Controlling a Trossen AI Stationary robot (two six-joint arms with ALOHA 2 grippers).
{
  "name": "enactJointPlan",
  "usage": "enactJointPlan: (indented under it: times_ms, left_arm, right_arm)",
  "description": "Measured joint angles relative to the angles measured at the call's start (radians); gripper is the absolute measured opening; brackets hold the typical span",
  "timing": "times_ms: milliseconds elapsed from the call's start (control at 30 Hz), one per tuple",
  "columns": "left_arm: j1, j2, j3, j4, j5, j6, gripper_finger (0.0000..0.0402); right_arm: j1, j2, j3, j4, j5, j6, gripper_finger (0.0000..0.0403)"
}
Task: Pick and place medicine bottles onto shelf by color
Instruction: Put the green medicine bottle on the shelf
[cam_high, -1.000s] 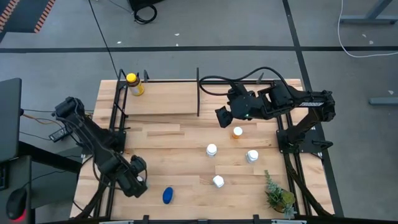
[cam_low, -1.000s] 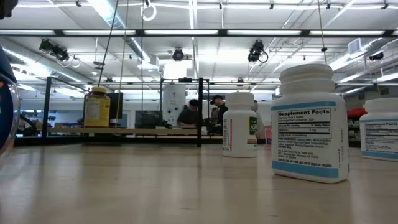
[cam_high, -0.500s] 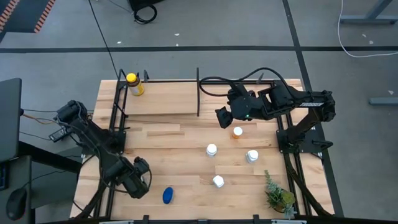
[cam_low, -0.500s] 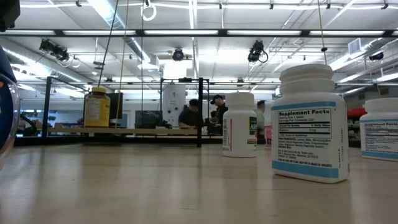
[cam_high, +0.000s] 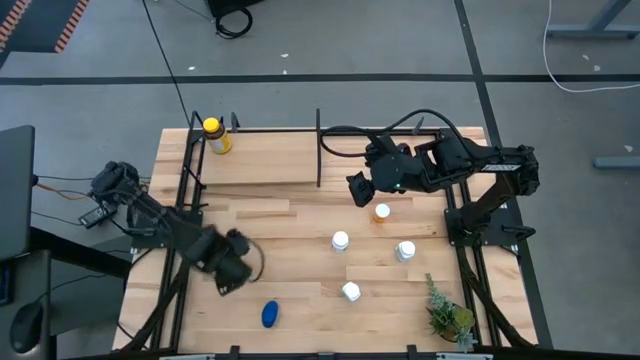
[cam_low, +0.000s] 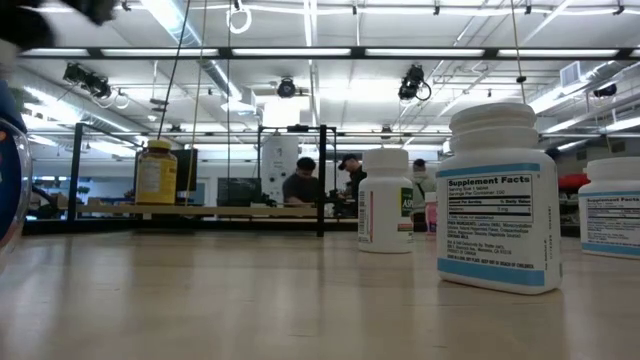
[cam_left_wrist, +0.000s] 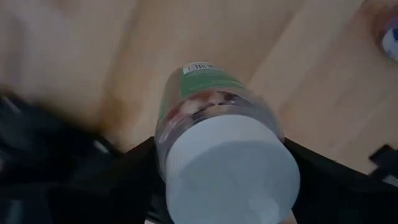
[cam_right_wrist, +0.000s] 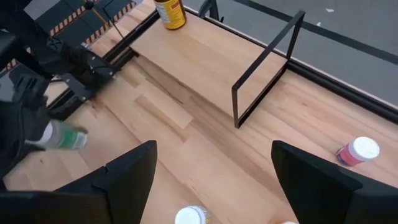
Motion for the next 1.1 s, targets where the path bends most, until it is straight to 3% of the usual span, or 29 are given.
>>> enactJointPlan:
  times_ms: [233, 467, 667, 867, 1100]
  left_arm:
    - [0.3, 0.0, 0.062, -0.056, -0.037, 0.569, 0.0291]
    - [0.661, -0.007, 0.116, -0.137, -0.081, 0.994, 0.0291]
    - [0.943, -0.025, 0.15, -0.112, -0.107, 1.23, 0.0294]
    - [1.174, -0.025, 0.151, -0.135, -0.107, 1.334, 0.0294]
    - [1.328, -0.025, 0.151, -0.158, -0.104, 1.523, 0.0298]
  right_arm:
    - [0.0, 0.0, 0.0, 0.0, 0.0, -0.094, 0.0323]
    - [-0.001, 0.0, 0.0, 0.0, 0.079, -0.21, 0.0323]
    - [-0.001, 0.0, 0.0, 0.0, 0.13, -0.287, 0.0323]
    - [-0.02, 0.0, 0.0, -0.011, 0.131, -0.297, 0.0323]
    - [-0.069, 0.0, 0.0, -0.02, 0.133, -0.335, 0.0323]
